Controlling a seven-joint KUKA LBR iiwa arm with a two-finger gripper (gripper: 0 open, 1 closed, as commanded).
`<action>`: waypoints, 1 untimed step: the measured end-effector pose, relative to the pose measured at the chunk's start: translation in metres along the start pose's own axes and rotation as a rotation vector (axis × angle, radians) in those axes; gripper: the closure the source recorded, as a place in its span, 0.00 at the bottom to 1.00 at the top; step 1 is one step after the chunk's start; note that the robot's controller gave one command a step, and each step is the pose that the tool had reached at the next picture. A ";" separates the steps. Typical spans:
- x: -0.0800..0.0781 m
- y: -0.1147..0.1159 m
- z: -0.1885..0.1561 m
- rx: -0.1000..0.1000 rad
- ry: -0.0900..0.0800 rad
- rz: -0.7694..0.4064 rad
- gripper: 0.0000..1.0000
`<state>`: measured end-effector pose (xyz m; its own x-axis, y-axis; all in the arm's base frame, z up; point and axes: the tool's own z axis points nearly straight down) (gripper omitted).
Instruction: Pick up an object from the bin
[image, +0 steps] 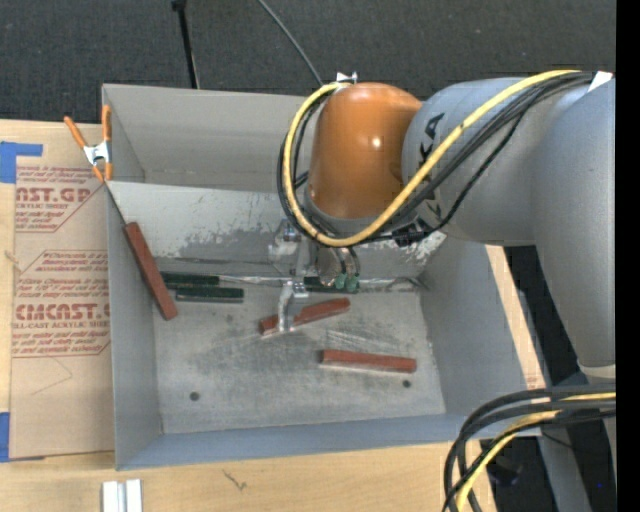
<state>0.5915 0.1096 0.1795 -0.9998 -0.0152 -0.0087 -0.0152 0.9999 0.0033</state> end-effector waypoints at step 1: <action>0.016 -0.037 0.100 0.000 -0.005 -0.169 1.00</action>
Offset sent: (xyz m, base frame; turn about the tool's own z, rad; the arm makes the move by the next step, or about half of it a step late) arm 0.0000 0.0000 0.0000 0.0000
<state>0.5771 0.0728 0.0788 -0.9830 -0.1831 -0.0142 -0.1832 0.9831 0.0015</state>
